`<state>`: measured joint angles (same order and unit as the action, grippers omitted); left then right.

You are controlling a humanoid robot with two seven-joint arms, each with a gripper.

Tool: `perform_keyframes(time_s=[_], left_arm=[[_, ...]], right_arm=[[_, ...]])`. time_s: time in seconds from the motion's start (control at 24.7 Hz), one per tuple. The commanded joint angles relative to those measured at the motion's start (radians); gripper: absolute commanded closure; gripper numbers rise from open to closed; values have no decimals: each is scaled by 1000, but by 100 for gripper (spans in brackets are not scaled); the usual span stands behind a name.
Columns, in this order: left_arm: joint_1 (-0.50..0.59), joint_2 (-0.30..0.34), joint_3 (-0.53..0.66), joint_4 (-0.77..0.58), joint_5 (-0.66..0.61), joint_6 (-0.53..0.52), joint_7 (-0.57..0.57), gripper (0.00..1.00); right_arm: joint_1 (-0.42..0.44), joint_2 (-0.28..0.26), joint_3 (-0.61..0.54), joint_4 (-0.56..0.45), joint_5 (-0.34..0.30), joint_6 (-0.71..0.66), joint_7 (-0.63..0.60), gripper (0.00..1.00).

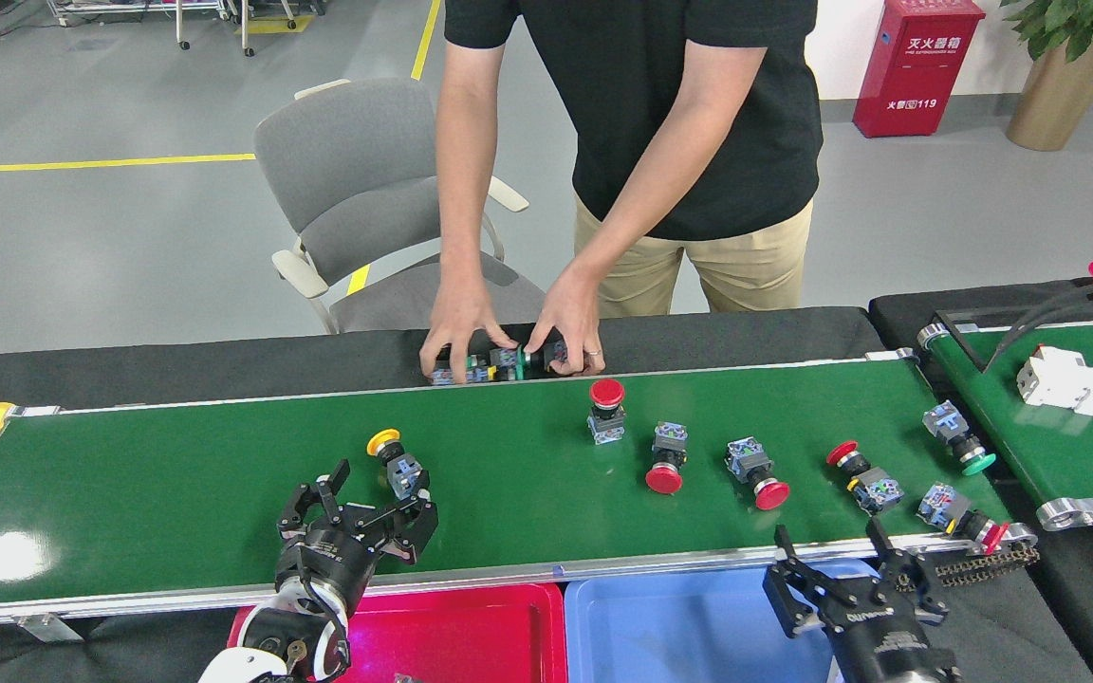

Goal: Pick switch part from conveyor to tray

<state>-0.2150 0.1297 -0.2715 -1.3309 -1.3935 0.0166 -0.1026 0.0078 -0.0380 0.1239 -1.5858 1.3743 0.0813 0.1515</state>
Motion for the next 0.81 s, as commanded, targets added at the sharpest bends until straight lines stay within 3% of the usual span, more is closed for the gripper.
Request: perform_keyframes(time_s=[0.0, 0.24, 0.32, 0.36, 0.41, 0.45, 0.49, 0.57, 0.77], left_arm=[[-24, -1, 2, 9, 2, -4, 3, 0], [-127, -28, 9, 157, 2, 26, 4, 5], [-152, -30, 11, 180, 2, 55, 4, 16], [-156, -31, 11, 187, 4, 62, 6, 26], [-158, -31, 14, 188, 4, 63, 6, 37], [-156, -31, 14, 188, 8, 60, 6, 58], [-152, -35, 14, 187, 18, 51, 7, 80], [-135, -35, 14, 183, 50, 32, 12, 93], [-40, -31, 5, 90, 50, -38, 14, 99]], right_arm=[[-54, 18, 34, 40, 11, 28, 11, 2], [-227, 86, 140, 257, 11, 120, 11, 5], [-255, 95, 151, 288, 11, 126, 11, 26], [-261, 92, 160, 293, 11, 121, 11, 47], [-261, 89, 169, 294, 11, 121, 13, 60], [-261, 86, 178, 293, 9, 120, 13, 70], [-259, 81, 181, 293, 6, 118, 13, 77], [-258, 79, 183, 287, 5, 117, 13, 87], [-241, 79, 183, 213, 3, 40, 11, 90]])
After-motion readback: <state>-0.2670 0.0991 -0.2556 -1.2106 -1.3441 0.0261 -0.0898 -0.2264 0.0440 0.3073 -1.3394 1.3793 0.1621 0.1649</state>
